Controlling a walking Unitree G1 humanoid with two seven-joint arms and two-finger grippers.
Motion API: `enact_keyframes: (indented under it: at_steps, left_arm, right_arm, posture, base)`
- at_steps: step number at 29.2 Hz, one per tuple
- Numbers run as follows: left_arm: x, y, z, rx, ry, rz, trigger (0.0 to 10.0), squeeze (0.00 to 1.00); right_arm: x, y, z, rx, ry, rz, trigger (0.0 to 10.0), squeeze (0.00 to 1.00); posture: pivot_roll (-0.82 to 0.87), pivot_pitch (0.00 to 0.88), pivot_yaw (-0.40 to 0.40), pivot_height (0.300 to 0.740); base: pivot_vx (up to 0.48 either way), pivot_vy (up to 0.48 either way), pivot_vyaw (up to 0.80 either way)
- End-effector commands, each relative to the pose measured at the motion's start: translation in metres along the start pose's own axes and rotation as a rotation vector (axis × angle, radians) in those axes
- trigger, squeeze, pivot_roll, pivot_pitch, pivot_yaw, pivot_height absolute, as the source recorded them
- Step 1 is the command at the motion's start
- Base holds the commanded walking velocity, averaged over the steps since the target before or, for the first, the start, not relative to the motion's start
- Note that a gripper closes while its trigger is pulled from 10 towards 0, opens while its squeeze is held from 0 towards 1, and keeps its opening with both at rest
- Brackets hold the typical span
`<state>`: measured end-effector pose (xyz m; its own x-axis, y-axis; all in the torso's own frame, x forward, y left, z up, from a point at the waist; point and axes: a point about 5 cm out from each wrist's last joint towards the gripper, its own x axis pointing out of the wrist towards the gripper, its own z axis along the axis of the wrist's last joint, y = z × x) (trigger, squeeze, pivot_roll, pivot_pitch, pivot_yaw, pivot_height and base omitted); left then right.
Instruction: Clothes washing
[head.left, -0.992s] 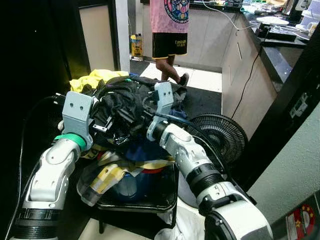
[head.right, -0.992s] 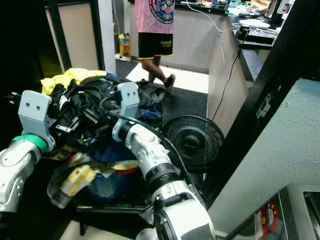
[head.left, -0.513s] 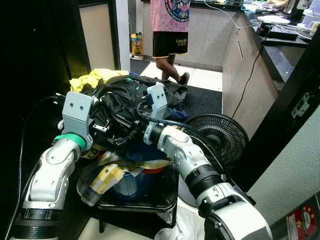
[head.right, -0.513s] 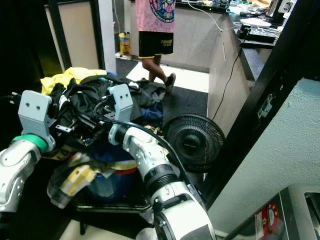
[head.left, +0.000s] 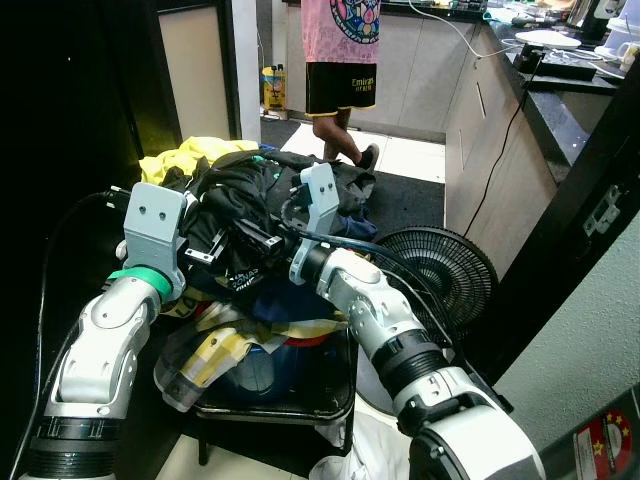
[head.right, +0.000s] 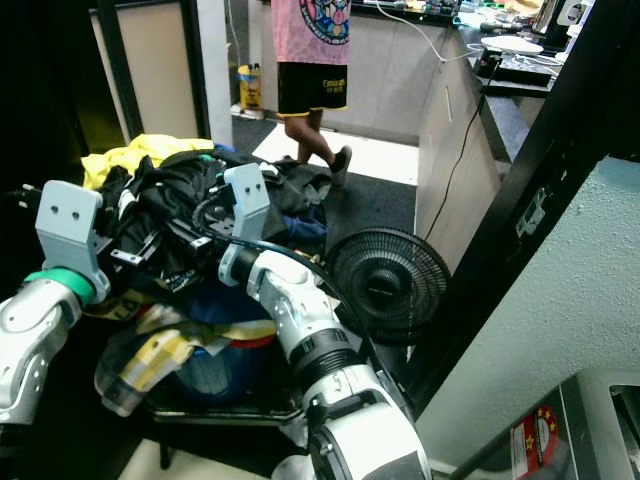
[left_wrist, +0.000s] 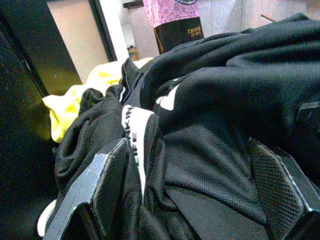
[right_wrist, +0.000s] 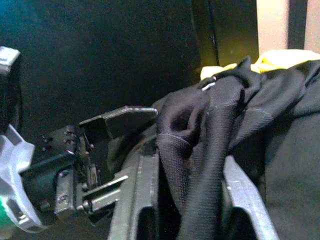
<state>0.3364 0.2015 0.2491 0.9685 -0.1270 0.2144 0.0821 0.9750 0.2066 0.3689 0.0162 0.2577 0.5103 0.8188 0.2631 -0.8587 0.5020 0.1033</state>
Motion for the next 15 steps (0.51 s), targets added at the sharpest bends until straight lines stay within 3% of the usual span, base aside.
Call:
enact_keyframes:
  at_steps: [1,5,15]
  left_arm:
    - [-0.001,0.001,0.0,0.006,-0.004,0.007,10.0,0.0]
    - [-0.002,0.001,-0.001,0.004,-0.004,0.01,10.0,0.0]
    - [-0.001,0.0,0.0,0.0,-0.011,0.012,10.0,0.0]
  right_arm:
    - [0.003,0.009,-0.003,0.04,-0.022,0.029,0.0,0.0]
    - [0.0,0.008,0.011,0.03,-0.069,0.04,0.0,0.0]
    - [-0.007,0.009,0.021,0.019,-0.104,0.05,0.0,0.0]
  posture:
    - [0.03,0.072,0.0,0.74]
    - [0.02,0.066,-0.005,0.74]
    - [0.02,0.061,-0.005,0.74]
  base:
    - [0.0,0.0,0.0]
    - [0.0,0.0,0.0]
    - [0.0,0.0,0.0]
